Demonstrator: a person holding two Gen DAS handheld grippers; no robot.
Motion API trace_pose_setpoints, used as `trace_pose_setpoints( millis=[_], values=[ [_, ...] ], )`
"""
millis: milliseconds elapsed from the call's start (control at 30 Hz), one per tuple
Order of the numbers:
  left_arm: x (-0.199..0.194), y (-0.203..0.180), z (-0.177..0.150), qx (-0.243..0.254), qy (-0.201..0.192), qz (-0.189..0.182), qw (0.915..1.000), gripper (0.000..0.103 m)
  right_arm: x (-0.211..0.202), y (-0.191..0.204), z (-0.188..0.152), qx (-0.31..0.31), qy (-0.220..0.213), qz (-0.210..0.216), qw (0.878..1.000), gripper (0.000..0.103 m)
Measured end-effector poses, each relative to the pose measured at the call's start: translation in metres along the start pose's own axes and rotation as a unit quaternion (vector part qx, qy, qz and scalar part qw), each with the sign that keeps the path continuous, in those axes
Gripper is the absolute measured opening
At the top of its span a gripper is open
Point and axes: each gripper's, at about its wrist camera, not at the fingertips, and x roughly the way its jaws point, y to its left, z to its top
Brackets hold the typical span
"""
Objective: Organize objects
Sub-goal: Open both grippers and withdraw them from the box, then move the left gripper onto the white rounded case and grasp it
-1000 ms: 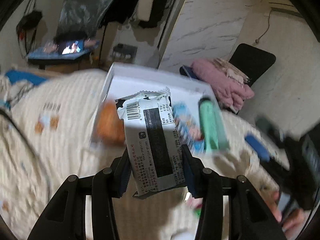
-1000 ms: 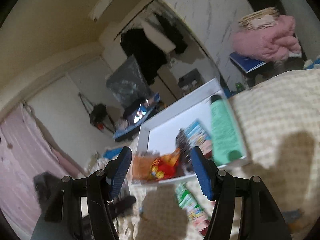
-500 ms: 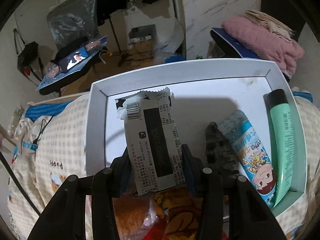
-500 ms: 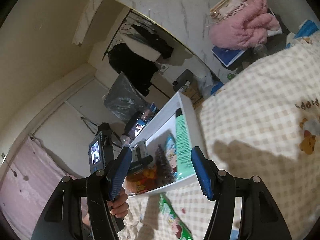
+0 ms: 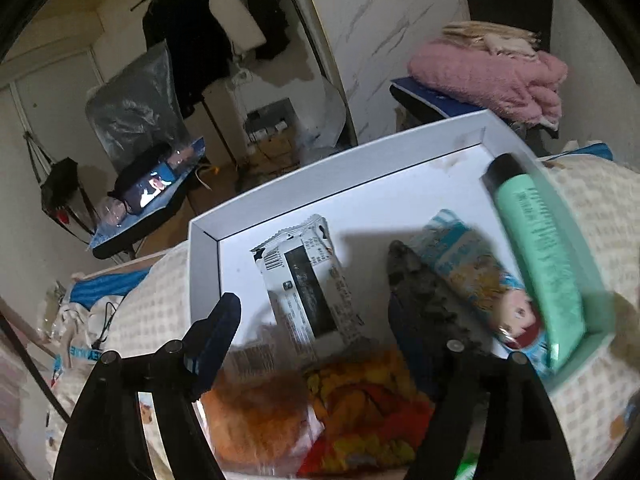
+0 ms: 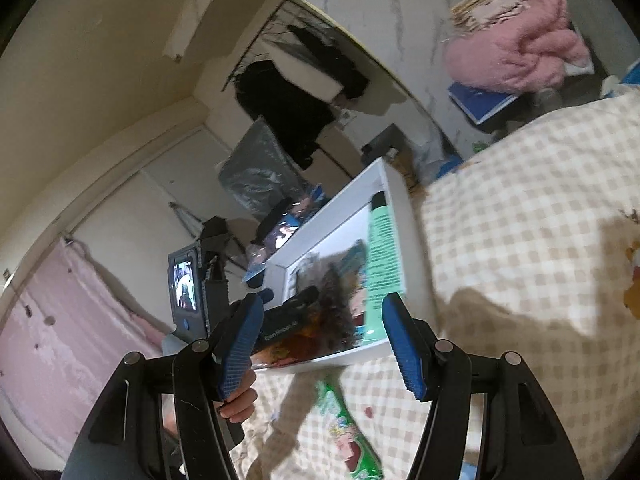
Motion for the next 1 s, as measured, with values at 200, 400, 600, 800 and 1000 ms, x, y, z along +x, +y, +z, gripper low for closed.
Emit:
trace_pose_setpoints(
  millis=[200, 400, 600, 800, 1000],
  values=[
    [-0.046, -0.018, -0.018, 0.027, -0.003, 0.006, 0.9996, 0.082, -0.003, 0.001, 0.000, -0.001, -0.002, 0.015, 1.000, 0.065],
    [-0.077, -0.026, -0.053, 0.003, 0.027, -0.047, 0.9985, 0.082, 0.012, -0.003, -0.006, 0.015, 0.030, 0.044, 0.998, 0.079],
    [-0.099, -0.025, -0.088, -0.018, 0.047, -0.080, 0.9955, 0.083, 0.014, 0.004, -0.009, 0.000, 0.031, 0.051, 0.998, 0.079],
    [-0.097, -0.014, -0.122, -0.099, 0.057, -0.141, 0.9834, 0.087, 0.022, 0.013, -0.014, -0.025, 0.052, 0.042, 0.997, 0.079],
    [-0.095, -0.023, -0.143, -0.094, 0.054, -0.167, 0.9800, 0.087, 0.031, 0.028, -0.021, -0.046, 0.067, 0.041, 0.996, 0.079]
  ],
)
